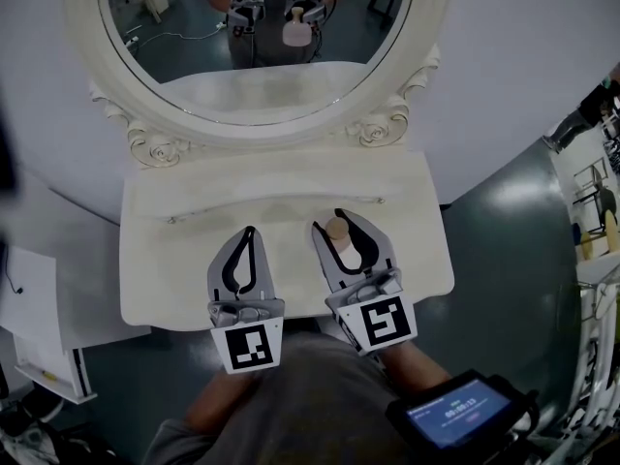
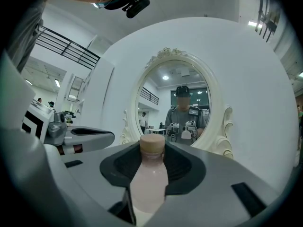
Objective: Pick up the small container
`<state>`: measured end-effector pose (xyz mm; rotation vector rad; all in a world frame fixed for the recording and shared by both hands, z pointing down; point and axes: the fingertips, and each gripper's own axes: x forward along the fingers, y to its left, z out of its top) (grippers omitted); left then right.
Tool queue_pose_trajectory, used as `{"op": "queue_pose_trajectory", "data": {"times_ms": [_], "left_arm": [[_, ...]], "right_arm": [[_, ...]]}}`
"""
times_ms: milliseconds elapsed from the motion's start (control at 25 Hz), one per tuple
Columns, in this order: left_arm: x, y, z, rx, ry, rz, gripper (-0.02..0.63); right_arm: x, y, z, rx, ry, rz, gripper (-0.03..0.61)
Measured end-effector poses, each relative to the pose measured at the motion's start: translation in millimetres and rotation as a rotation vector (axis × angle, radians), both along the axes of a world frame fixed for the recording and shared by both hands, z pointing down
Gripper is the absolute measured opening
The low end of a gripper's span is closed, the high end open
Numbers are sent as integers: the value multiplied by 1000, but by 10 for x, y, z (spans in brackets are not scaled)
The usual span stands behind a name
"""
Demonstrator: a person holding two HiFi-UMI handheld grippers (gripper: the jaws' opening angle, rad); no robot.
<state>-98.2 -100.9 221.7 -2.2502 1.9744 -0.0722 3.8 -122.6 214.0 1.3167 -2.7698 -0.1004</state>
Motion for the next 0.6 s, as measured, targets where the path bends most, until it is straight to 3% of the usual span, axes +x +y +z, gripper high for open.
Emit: {"op": "queue_pose_trajectory", "data": {"times_ms": [600], "left_arm": [[54,9,-52,5,-7,13,11]], "right_arm": [[21,3,-64,9,-4,8,140]]}}
